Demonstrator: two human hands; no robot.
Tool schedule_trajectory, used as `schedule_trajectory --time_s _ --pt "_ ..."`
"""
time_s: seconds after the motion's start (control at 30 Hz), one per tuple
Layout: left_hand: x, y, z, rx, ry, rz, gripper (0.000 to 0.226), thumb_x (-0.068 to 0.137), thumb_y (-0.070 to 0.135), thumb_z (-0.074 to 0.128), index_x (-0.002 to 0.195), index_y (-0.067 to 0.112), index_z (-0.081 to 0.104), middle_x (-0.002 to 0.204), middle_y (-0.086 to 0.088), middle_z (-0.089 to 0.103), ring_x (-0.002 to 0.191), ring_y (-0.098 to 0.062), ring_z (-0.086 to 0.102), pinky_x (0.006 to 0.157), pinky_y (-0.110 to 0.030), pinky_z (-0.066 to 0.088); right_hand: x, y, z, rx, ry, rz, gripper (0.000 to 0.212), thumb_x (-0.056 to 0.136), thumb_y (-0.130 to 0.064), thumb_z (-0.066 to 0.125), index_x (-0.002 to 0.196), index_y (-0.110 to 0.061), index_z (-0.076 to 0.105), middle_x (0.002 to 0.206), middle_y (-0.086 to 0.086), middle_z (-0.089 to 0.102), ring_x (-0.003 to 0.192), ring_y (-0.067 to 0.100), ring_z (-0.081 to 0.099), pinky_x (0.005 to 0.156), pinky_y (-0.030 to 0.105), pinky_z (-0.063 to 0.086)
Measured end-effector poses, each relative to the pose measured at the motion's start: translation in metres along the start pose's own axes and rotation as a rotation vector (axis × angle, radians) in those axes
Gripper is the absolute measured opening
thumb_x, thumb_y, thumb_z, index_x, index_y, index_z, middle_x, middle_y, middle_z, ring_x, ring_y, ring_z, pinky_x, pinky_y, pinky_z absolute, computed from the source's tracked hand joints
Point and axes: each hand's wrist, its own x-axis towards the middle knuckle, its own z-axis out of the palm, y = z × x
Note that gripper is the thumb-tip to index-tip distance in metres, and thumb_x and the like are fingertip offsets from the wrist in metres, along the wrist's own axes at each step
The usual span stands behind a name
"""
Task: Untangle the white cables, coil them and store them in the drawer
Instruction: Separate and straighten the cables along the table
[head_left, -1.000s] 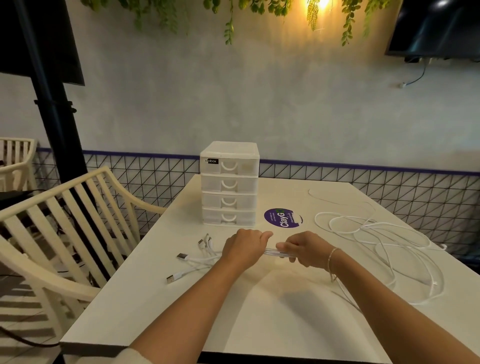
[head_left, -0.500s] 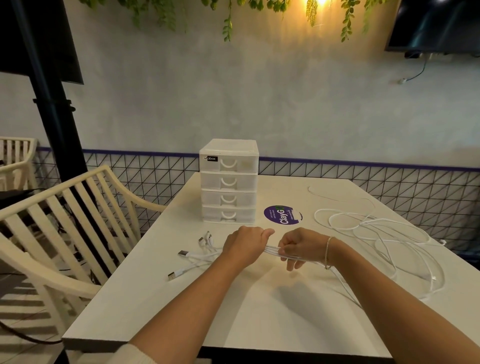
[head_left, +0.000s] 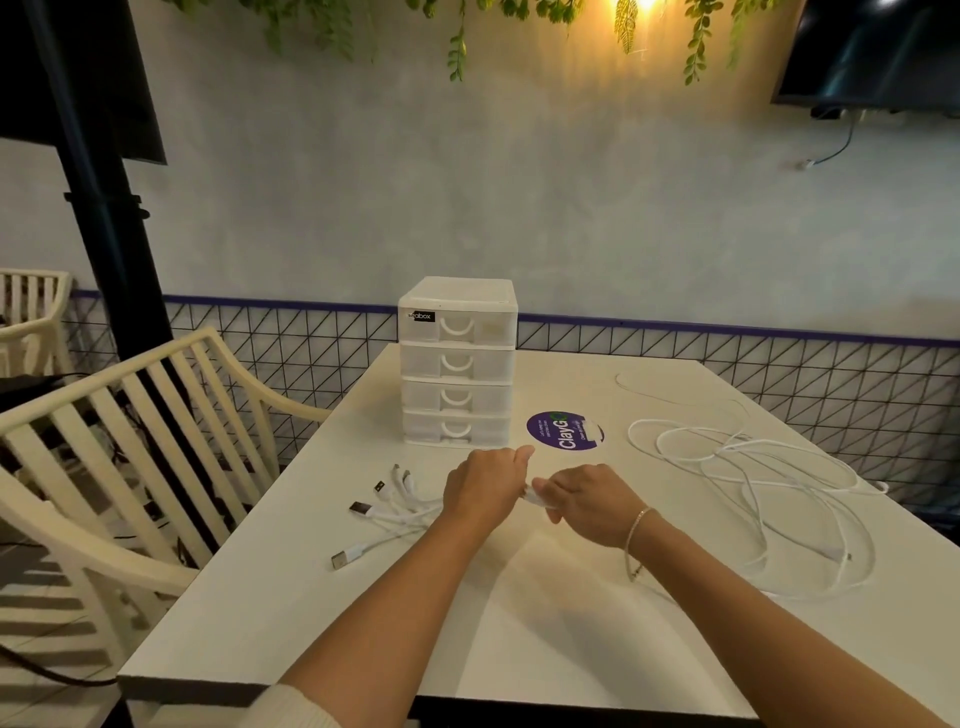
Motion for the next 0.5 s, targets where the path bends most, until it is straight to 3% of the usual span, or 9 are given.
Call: schedule_trajectory --time_s 0.1,0.17,0.23,0.33,0.43,0.5 --pt "-0.007 0.009 -0.002 0.070 -0.022 0.118 0.042 0.103 0.032 0.020 0.118 0.016 0.056 0.113 -0.012 0.062 0.104 -0.033 0.056 0.076 -0.037 0.041 0.010 0.007 -0.008 -0.005 0.177 0.108 0.031 0.101 -0.020 0.028 0.090 -0.008 0.055 0.092 0.015 0.058 0.085 0.030 0.053 0.078 0.034 0.044" --pt "-0.014 0.014 -0.001 0.105 -0.027 0.182 0.035 0.103 0.024 0.022 0.117 0.016 0.053 0.111 -0.012 0.062 0.101 -0.034 0.056 0.071 -0.037 0.041 0.015 0.009 -0.009 -0.006 0.290 0.178 0.029 0.097 -0.020 0.033 0.076 -0.007 0.050 0.089 0.016 0.059 0.078 0.028 0.049 0.074 0.034 0.044" --pt "-0.011 0.007 0.001 0.112 -0.024 0.159 0.031 0.102 0.020 0.024 0.119 0.014 0.049 0.111 -0.013 0.061 0.100 -0.034 0.055 0.068 -0.036 0.039 0.015 0.003 -0.004 -0.083 0.266 0.172 0.037 0.094 -0.022 0.036 0.061 -0.011 0.043 0.091 0.017 0.064 0.074 0.025 0.046 0.066 0.030 0.038" --pt "-0.004 -0.004 -0.005 0.066 -0.031 0.087 0.028 0.100 0.019 0.030 0.117 0.012 0.051 0.111 -0.012 0.061 0.100 -0.031 0.053 0.069 -0.036 0.038 0.008 -0.007 0.006 -0.154 0.265 0.101 0.039 0.093 -0.027 0.038 0.055 -0.017 0.038 0.084 0.015 0.062 0.073 0.024 0.045 0.064 0.026 0.032" --pt "-0.007 -0.008 -0.015 -0.216 -0.156 0.088 0.039 0.098 0.040 0.039 0.084 0.013 0.064 0.087 -0.003 0.066 0.081 -0.017 0.054 0.071 -0.032 0.041 0.012 0.002 -0.001 -0.152 0.269 0.150 0.044 0.094 -0.029 0.038 0.051 -0.020 0.035 0.086 0.015 0.064 0.073 0.025 0.043 0.064 0.026 0.031" --pt "-0.012 -0.017 -0.024 -0.386 -0.275 0.122 0.035 0.094 0.045 0.046 0.070 0.022 0.057 0.077 0.001 0.061 0.067 -0.010 0.049 0.064 -0.027 0.038 0.016 0.016 -0.013 -0.095 0.250 0.187 0.043 0.095 -0.034 0.040 0.057 -0.017 0.049 0.087 0.014 0.066 0.073 0.024 0.045 0.065 0.027 0.034"
